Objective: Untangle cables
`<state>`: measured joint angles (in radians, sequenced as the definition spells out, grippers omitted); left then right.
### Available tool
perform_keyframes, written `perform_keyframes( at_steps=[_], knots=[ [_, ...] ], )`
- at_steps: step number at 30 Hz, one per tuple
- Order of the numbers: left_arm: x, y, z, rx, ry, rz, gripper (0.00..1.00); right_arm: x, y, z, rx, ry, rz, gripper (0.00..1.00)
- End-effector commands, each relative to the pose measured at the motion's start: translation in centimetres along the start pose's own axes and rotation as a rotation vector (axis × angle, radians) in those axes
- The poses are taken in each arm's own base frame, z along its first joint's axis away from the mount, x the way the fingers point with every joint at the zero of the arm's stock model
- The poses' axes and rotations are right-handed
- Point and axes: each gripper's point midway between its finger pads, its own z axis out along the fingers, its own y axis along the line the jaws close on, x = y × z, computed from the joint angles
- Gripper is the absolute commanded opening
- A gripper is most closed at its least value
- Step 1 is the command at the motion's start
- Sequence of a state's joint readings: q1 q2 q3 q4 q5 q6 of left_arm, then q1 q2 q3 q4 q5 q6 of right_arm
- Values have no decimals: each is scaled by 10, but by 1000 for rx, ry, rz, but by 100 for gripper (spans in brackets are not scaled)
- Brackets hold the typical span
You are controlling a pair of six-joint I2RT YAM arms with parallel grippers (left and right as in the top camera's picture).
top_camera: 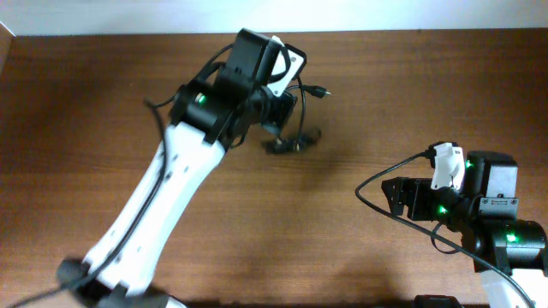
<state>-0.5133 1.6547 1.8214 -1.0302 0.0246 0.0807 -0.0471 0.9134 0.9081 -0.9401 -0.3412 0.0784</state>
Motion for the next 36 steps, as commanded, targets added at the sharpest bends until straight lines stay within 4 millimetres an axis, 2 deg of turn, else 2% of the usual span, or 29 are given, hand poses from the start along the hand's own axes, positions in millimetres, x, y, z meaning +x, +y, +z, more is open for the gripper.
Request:
perform_keyframes(
  at_steps=[1, 2, 3, 4, 6, 7, 9, 10, 12, 14, 17, 19, 21, 22, 25, 27, 28, 33, 36],
  knots=[
    [-22, -4, -78, -53, -182, -6, 0, -7, 0, -5, 7, -23, -7, 90],
    [-26, 11, -101, -146, -234, -19, 0, -7, 0, -5, 7, -23, -7, 90],
    [-28, 26, -113, -230, -264, -36, 0, -7, 0, -5, 6, -22, -7, 90],
    [-30, 34, -116, -280, -273, -44, 0, -6, 0, -4, 6, -20, -7, 90],
    [-29, 35, -105, -286, -248, -42, 0, -2, 7, -1, -12, 0, -29, 88],
    [-31, 35, -99, -286, -243, -41, 0, 5, 19, 6, -38, 33, -59, 87],
    [-35, 35, -96, -281, -251, -42, 0, 14, 30, 16, -38, 85, -105, 87],
    [-37, 34, -96, -275, -259, -42, 0, 21, 40, 25, -37, 128, -156, 87],
    [-36, 34, -96, -275, -259, -42, 0, 35, 73, 48, -91, 194, -288, 87],
    [-38, 34, -99, -276, -266, -43, 0, 39, 89, 72, -46, 204, -403, 87],
    [-51, 37, -124, -290, -318, -51, 0, 52, 107, 110, -10, 237, -502, 88],
    [-64, 39, -156, -299, -382, -60, 0, 56, 110, 120, -14, 252, -507, 88],
    [-70, 39, -180, -301, -419, -59, 0, 48, 116, 120, -27, 218, -509, 87],
    [-68, 39, -186, -301, -419, -59, 0, 43, 119, 121, -36, 197, -511, 88],
    [-64, 39, -182, -300, -396, -56, 0, 16, 140, 119, -87, 90, -506, 92],
    [-75, 39, -188, -301, -447, -64, 0, -7, 155, 109, -110, 29, -478, 97],
    [-82, 39, -195, -302, -483, -69, 0, -11, 159, 106, -122, 19, -478, 97],
    [-109, 41, -245, -306, -654, -93, 0, -3, 160, 117, -126, 58, -482, 97],
    [-123, 42, -278, -309, -765, -107, 0, 19, 175, 133, -146, 108, -531, 96]
  ],
)
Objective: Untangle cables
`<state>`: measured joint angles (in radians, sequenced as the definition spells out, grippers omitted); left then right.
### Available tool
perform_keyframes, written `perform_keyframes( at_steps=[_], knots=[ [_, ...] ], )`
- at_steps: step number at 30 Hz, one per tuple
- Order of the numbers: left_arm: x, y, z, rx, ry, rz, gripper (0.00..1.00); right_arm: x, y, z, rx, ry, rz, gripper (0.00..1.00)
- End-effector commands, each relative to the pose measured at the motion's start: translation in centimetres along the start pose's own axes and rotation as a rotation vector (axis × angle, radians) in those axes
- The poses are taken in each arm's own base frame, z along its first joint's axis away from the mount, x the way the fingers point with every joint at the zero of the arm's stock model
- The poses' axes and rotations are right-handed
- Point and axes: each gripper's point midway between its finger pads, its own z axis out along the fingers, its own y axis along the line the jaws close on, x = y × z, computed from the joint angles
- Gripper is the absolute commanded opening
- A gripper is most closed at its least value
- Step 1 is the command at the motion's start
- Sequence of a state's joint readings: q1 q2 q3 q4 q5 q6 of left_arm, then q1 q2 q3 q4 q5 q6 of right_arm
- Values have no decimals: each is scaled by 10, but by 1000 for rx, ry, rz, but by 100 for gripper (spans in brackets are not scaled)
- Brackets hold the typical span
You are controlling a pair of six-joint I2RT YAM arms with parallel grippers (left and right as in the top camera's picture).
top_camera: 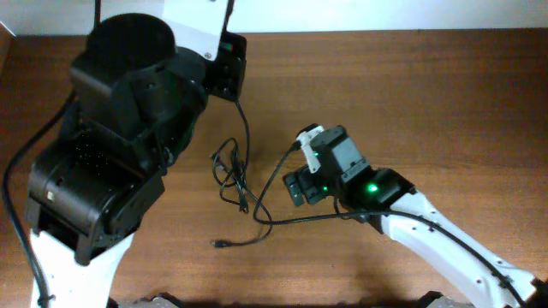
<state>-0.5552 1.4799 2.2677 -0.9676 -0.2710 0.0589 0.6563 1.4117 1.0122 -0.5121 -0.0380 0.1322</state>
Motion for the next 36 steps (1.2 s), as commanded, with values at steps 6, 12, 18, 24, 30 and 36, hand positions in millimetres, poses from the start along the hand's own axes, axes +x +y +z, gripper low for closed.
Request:
perform_keyframes(
  at_steps=[6, 12, 18, 24, 30, 36],
  knots=[
    [-27, 10, -19, -21, -85, -15, 0, 10, 70, 40, -98, 26, -138, 96],
    [-15, 7, -11, -18, -38, -1, 0, 18, 75, 42, -91, 48, -147, 96],
    [-11, 5, -6, -17, -24, 3, 0, -47, 71, -8, -5, -6, -43, 98],
    [-11, 5, -5, -17, -22, 10, 0, -21, 123, -16, -245, 144, 134, 97],
    [-11, 5, -5, -18, -22, 12, 0, 10, 111, 40, -72, 228, 37, 97],
    [-5, 9, -5, -40, 5, 48, 0, 5, 91, 52, 13, 197, -328, 94]
  ],
)
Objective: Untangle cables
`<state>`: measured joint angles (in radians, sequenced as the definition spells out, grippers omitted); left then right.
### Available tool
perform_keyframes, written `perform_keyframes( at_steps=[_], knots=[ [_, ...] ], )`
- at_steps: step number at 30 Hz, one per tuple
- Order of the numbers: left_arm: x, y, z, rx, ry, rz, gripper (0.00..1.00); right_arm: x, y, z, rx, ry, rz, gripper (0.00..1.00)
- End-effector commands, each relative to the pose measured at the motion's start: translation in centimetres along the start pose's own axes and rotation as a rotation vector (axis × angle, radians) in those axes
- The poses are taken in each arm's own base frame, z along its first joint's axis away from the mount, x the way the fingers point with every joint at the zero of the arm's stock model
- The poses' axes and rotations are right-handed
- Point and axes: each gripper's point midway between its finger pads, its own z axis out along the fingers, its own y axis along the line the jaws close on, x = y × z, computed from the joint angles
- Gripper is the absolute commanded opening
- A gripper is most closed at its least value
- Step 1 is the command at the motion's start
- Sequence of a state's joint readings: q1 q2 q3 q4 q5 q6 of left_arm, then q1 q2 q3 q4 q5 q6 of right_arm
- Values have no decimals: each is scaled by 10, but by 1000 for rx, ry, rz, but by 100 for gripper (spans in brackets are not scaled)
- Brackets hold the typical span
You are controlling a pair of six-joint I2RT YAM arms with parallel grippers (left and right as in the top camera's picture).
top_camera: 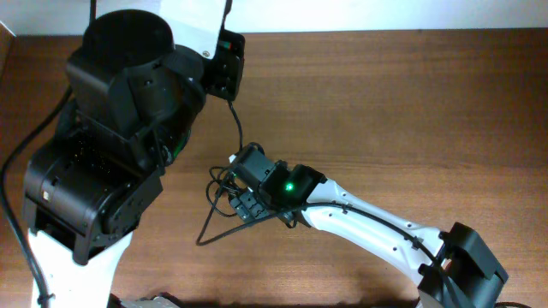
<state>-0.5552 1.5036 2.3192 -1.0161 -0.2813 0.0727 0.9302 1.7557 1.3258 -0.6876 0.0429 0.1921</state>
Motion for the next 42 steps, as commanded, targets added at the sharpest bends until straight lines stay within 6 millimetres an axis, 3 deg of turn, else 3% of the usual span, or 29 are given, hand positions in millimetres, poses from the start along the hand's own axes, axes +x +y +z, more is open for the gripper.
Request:
perform_keyframes(
  at_steps=[1, 7, 13, 15, 22, 23, 25, 26, 33, 35, 39, 41, 42],
  knots=[
    [-5, 7, -4, -33, -14, 28, 0, -2, -8, 0, 62, -3, -207, 94],
    [-5, 7, -4, -33, -15, 28, 0, 4, -24, -2, 141, 41, -414, 94],
    [-14, 8, -4, -38, -51, 39, 0, 13, -25, 0, 141, 65, -336, 94],
    [-18, 10, -5, -50, -66, 35, 0, 16, -14, 2, 73, 67, -323, 93],
    [-27, 18, -8, -89, -98, 43, 0, 29, -13, 22, 60, 58, -292, 88],
    [-27, 19, -8, -95, -97, 44, 0, 29, -13, 22, 60, 57, -292, 80],
    [-27, 19, -8, -95, -96, 44, 0, 28, -13, 22, 60, 51, -291, 41],
    [-27, 19, -8, -95, -96, 44, 0, 27, -13, 23, 60, 48, -290, 4],
    [-17, 18, -6, -90, -56, 57, 0, 22, -19, 18, 100, 37, -284, 4],
    [-13, 17, -6, -89, -42, 62, 0, 11, -19, 3, 105, 17, -282, 4],
    [-12, 17, -6, -89, -37, 63, 0, -37, -29, -64, 131, -112, -190, 4],
    [-11, 23, -7, -120, -30, 64, 0, -60, -55, -133, 154, -212, -72, 4],
    [-10, 27, -7, -144, -26, 64, 0, -65, -67, -157, 167, -246, -29, 4]
  ],
)
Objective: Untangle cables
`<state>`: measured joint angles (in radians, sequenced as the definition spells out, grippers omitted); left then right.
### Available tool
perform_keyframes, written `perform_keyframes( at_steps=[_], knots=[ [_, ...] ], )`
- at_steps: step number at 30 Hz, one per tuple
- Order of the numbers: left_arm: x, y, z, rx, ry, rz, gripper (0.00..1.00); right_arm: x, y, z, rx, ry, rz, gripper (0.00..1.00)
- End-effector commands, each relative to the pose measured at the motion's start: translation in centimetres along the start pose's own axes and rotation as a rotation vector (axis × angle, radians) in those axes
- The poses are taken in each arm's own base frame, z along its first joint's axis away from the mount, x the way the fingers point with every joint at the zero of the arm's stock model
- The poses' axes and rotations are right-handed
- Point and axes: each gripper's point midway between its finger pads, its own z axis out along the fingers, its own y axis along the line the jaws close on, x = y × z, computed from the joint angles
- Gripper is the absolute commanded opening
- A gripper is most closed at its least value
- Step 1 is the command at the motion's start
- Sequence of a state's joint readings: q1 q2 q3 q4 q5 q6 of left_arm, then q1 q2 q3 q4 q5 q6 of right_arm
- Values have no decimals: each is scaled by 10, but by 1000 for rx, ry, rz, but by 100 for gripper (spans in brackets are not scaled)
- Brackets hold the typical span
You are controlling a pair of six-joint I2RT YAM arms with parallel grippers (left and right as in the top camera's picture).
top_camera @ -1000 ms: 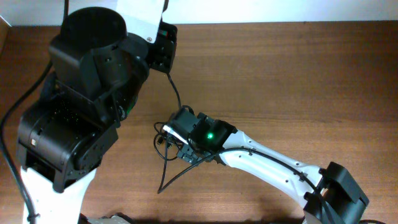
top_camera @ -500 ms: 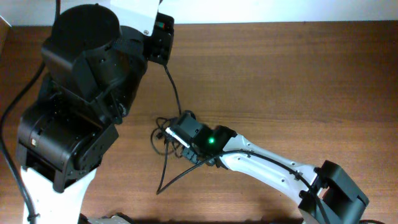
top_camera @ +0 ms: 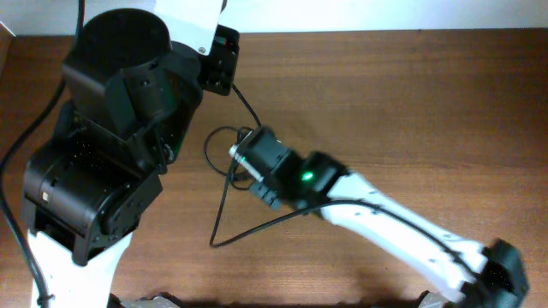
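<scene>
A thin black cable (top_camera: 219,205) lies partly on the wooden table (top_camera: 411,94). One strand runs up to my left gripper (top_camera: 224,75), which is raised near the camera and shut on the cable's upper end. A small knot of loops (top_camera: 209,144) sits at mid-table. My right gripper (top_camera: 242,159) reaches in from the lower right and is at that knot; its fingers are blurred and seem shut on the cable. From there a long strand drops to a sharp bend (top_camera: 213,244) and runs back under the right arm.
The bulky left arm (top_camera: 103,162) fills the left third of the view and hides the table beneath it. The white right arm (top_camera: 402,231) crosses the lower right. A pale wall edge runs along the top.
My right gripper has moved from nearer the front of the table to farther back, and the knot of loops has moved with it. The lower strand now stretches longer. The left gripper has barely shifted.
First my left gripper was low at the tangle at the table's back, the right arm parked at the right. Then the left was raised with the cable hanging, the right mid-table. Then the right reached the tangle, and now it has shifted the tangle farther back.
</scene>
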<state>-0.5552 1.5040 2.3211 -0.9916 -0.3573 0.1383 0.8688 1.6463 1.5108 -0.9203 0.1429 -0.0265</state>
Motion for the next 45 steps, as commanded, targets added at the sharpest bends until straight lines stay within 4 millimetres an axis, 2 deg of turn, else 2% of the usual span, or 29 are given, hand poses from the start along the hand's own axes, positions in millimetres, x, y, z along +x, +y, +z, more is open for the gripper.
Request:
perform_keyframes(
  at_steps=[1, 2, 3, 4, 7, 9, 10, 12, 13, 17, 18, 21, 24, 26, 28, 30, 33, 34, 36, 39, 41, 43, 44, 45],
  knots=[
    [-2, 21, -6, -110, 4, 8, 0, -32, -68, -96, 96, -202, 219, 4],
    [1, 31, -6, -163, 17, 10, 0, -28, -85, -109, 120, -218, 270, 4],
    [6, 47, -5, -237, 38, 10, 0, -15, -118, -126, 175, -234, 363, 4],
    [12, 62, -2, -285, 62, 8, 0, -5, -137, -134, 208, -234, 425, 4],
    [33, 117, 2, -407, 119, -65, 0, 58, -226, -173, 398, -221, 681, 4],
    [46, 154, -4, -487, 148, -121, 0, 100, -270, -195, 472, -231, 845, 4],
    [55, 174, -8, -512, 166, -142, 0, 127, -294, -207, 504, -239, 947, 4],
    [68, 206, -18, -560, 191, -172, 0, 165, -320, -223, 521, -259, 1063, 4],
    [74, 220, -23, -582, 200, -188, 0, 192, -333, -236, 556, -271, 1145, 4],
    [83, 243, -30, -632, 215, -211, 0, 242, -353, -261, 631, -313, 1340, 4],
    [87, 253, -33, -661, 222, -222, 0, 253, -358, -259, 619, -312, 1384, 4],
    [97, 264, -29, -672, 240, -244, 0, 263, -368, -246, 598, -280, 1414, 4],
    [113, 278, -19, -693, 281, -261, 0, 299, -379, -226, 600, -189, 1542, 4],
    [113, 283, -20, -690, 272, -272, 0, 313, -384, -217, 566, -177, 1586, 4],
    [112, 287, -21, -693, 258, -275, 0, 317, -390, -222, 607, -200, 1623, 4],
    [110, 290, -24, -704, 251, -275, 0, 346, -390, -235, 693, -187, 1739, 4],
    [121, 324, -54, -825, 244, -342, 0, 368, -389, -257, 606, -349, 1869, 4],
    [122, 329, -60, -826, 239, -351, 0, 370, -389, -261, 578, -386, 1878, 4],
    [119, 323, -56, -754, 219, -364, 0, 359, -390, -257, 535, -401, 1851, 4],
    [109, 298, -37, -617, 192, -362, 0, 309, -385, -226, 431, -331, 1675, 4],
    [100, 278, -25, -557, 182, -345, 0, 275, -377, -204, 421, -248, 1544, 4],
    [92, 259, -17, -505, 172, -328, 0, 236, -363, -186, 450, -166, 1391, 4],
    [88, 252, -17, -490, 165, -323, 0, 223, -357, -180, 469, -140, 1340, 4],
    [81, 241, -16, -463, 151, -314, 0, 196, -343, -168, 455, -106, 1222, 4]
  ],
)
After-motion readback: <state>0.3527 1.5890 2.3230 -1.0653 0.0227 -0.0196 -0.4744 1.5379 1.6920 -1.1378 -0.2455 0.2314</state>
